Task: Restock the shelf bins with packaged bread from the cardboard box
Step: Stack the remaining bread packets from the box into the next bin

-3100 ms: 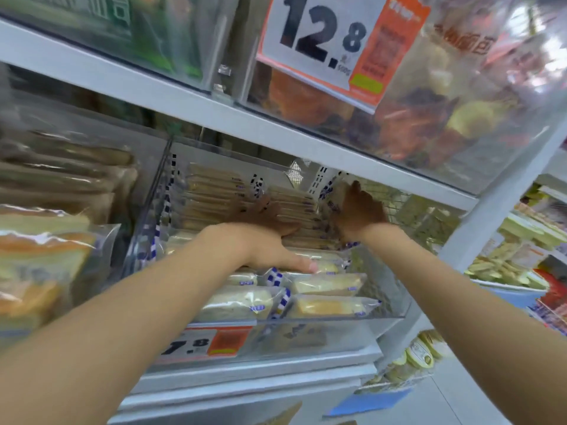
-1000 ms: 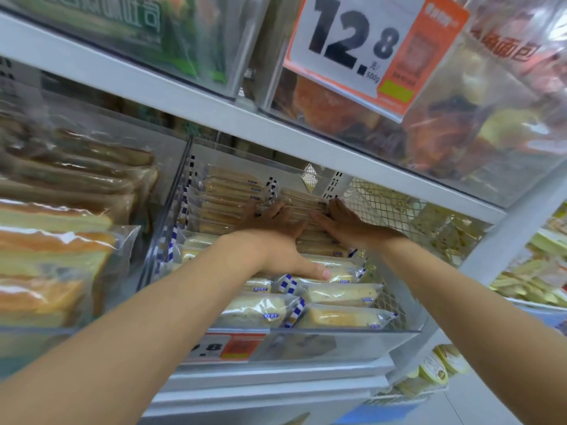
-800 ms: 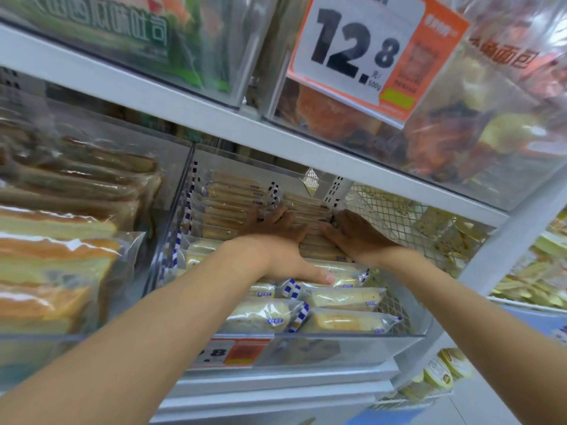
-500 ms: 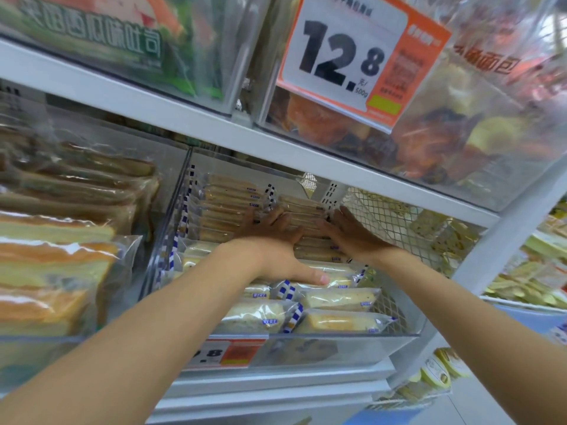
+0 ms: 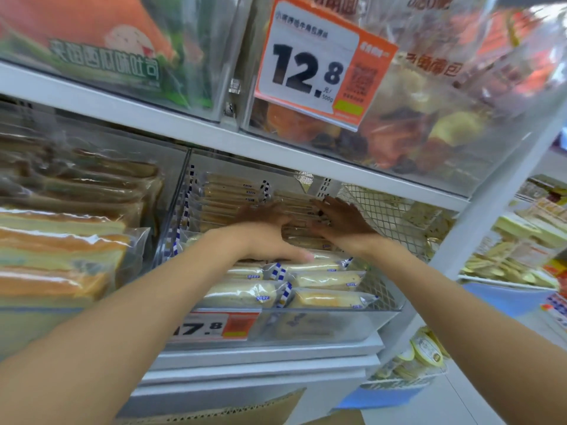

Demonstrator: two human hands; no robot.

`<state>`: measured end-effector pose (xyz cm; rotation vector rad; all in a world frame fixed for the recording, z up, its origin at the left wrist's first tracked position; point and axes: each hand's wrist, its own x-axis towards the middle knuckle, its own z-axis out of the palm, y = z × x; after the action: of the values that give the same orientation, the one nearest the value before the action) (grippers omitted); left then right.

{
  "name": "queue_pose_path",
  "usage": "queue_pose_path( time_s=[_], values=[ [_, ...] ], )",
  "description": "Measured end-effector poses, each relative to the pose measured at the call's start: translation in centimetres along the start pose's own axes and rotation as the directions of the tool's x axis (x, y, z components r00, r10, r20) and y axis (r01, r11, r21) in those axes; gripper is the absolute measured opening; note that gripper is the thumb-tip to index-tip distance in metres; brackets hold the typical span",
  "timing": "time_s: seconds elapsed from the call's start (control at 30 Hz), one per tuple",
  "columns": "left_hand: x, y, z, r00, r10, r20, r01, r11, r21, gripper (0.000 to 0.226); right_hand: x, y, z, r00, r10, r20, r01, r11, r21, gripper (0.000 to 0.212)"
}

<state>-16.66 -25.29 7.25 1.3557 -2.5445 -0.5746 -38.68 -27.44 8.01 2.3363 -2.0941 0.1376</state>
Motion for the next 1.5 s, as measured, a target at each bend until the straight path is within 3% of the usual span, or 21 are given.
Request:
queue_pose_path(
  time_s=[0.07,0.1,0.17,0.23,0.33,0.47,0.57,0.63,0.73,0.83,0.9,1.0,1.07,1.13,1.23,1.3,1.33,1.43,1.5],
  values=[
    [-1.9,0.4,-0.8,0.995,-0.022,-0.101,0.008,0.990,-0.140,0.080,-2.4,-1.6,-1.3,0.995,-0.034,-0.098,0.050,0.985,0.167,0.057],
    [-3.3,0.9,-1.0,0.985,-0.036,-0.168,0.015,0.992,-0.122,0.067,-4.1,-2.6,-1.7,0.991,-0.047,-0.122,0.073,0.973,0.217,0.045],
    [-6.6,1.8,-1.1,0.939,-0.042,-0.343,0.028,0.999,-0.045,0.037,-7.7,-4.6,-2.1,0.969,-0.099,-0.228,0.149,0.966,0.212,0.030],
    [-10.4,3.0,-0.8,0.887,-0.057,-0.457,0.026,0.997,-0.072,0.013,-11.1,-6.5,-2.0,0.930,-0.138,-0.339,0.217,0.954,0.206,0.020],
    [-16.2,4.1,0.3,0.881,-0.136,-0.453,0.080,0.987,-0.141,0.014,-15.6,-9.2,-0.7,0.931,-0.113,-0.347,0.226,0.925,0.305,0.008],
    [-22.4,3.0,4.5,0.927,-0.268,-0.261,0.238,0.961,-0.140,0.018,-21.0,-12.8,4.1,0.978,-0.149,-0.149,0.199,0.882,0.427,0.011],
    [-26.2,-0.8,9.2,0.899,-0.422,-0.117,0.391,0.894,-0.220,0.016,-24.3,-14.1,10.1,0.976,-0.194,0.100,0.122,0.866,0.484,0.008],
    [-28.5,-3.9,12.2,0.857,-0.514,-0.032,0.487,0.829,-0.276,0.014,-26.0,-14.4,14.6,0.935,-0.200,0.293,0.029,0.867,0.497,0.009],
    [-31.7,-7.7,16.0,0.801,-0.596,0.061,0.573,0.732,-0.368,0.012,-28.1,-14.8,21.2,0.818,-0.220,0.531,-0.087,0.866,0.493,0.022],
    [-34.4,-10.0,18.8,0.753,-0.644,0.135,0.637,0.662,-0.395,0.008,-29.7,-16.6,26.5,0.728,-0.231,0.645,-0.177,0.846,0.503,0.027],
    [-35.7,-10.9,20.2,0.735,-0.655,0.173,0.659,0.631,-0.409,0.011,-30.2,-18.3,29.7,0.710,-0.212,0.672,-0.196,0.857,0.477,0.036],
    [-37.0,-11.4,21.7,0.713,-0.667,0.216,0.682,0.588,-0.435,0.006,-31.5,-20.2,33.8,0.707,-0.117,0.698,-0.181,0.923,0.339,0.071],
    [-37.7,-11.7,22.0,0.698,-0.680,0.223,0.693,0.566,-0.447,0.010,-32.3,-20.6,35.7,0.689,-0.097,0.719,-0.088,0.973,0.215,0.075],
    [-38.1,-12.0,22.0,0.695,-0.684,0.222,0.687,0.542,-0.483,0.011,-32.2,-20.3,36.2,0.694,-0.103,0.713,-0.045,0.982,0.185,0.061],
    [-38.0,-12.0,21.6,0.690,-0.695,0.203,0.684,0.533,-0.499,0.012,-30.5,-19.0,33.8,0.740,-0.091,0.667,-0.191,0.921,0.339,0.033],
    [-37.2,-11.6,21.4,0.686,-0.703,0.188,0.659,0.491,-0.570,0.017,-29.0,-17.9,30.9,0.760,-0.091,0.643,-0.312,0.818,0.484,0.028],
    [-36.5,-11.2,21.3,0.695,-0.693,0.190,0.636,0.469,-0.613,0.026,-28.4,-17.7,29.3,0.757,-0.122,0.642,-0.361,0.741,0.566,0.028],
    [-34.3,-9.0,20.6,0.743,-0.600,0.295,0.608,0.424,-0.671,0.096,-26.8,-18.6,24.2,0.756,-0.265,0.599,-0.378,0.571,0.729,0.024],
    [-33.1,-8.2,20.3,0.745,-0.571,0.345,0.614,0.385,-0.688,0.098,-26.3,-19.9,21.9,0.773,-0.327,0.544,-0.330,0.525,0.784,0.020]
  ],
)
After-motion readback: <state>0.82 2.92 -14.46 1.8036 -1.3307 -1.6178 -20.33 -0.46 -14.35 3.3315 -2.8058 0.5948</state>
